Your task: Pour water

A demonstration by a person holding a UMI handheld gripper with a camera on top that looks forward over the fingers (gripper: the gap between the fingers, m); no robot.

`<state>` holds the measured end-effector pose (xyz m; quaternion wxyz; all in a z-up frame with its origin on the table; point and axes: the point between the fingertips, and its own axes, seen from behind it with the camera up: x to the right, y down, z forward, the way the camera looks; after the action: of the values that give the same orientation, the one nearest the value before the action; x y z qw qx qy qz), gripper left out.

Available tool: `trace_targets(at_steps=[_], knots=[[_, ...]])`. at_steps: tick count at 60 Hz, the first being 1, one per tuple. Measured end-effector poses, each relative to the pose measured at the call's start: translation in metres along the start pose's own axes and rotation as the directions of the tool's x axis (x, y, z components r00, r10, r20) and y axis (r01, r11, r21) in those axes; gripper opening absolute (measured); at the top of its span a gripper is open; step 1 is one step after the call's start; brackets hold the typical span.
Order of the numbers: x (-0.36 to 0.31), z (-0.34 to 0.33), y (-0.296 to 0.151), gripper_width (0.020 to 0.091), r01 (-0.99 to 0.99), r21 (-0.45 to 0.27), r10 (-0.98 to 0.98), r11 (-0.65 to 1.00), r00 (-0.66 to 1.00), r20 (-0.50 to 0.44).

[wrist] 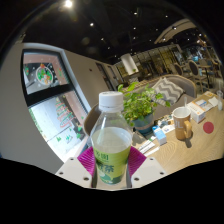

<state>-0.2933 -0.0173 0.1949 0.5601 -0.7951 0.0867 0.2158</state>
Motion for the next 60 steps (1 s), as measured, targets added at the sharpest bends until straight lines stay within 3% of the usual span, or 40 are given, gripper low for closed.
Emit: trace_targets(at_steps=[8, 18, 27, 40, 49, 60], knots=[[0.003, 0.015, -0.071, 0.0389, -0.333, 0.022, 0.328, 0.943, 0.938, 0.114], [0.043, 0.049, -0.125, 0.0385, -0.704, -0.04, 0.694, 0.709, 0.686, 0.218], [0.089, 0.081, -0.144, 0.0385, -0.906, -0.128, 0.898, 0.403, 0.365, 0.247], [0.132, 0.113, -0.135, 0.0385, -0.973, -0.219, 0.981, 0.077, 0.035, 0.191], [0.138, 0.12, -0.119, 0.0382, -0.968, -0.249, 0.99, 0.034, -0.001, 0.14], [0.135, 0.111, -0.123, 0.0384, -0.943, -0.243, 0.971, 0.228, 0.202, 0.13]])
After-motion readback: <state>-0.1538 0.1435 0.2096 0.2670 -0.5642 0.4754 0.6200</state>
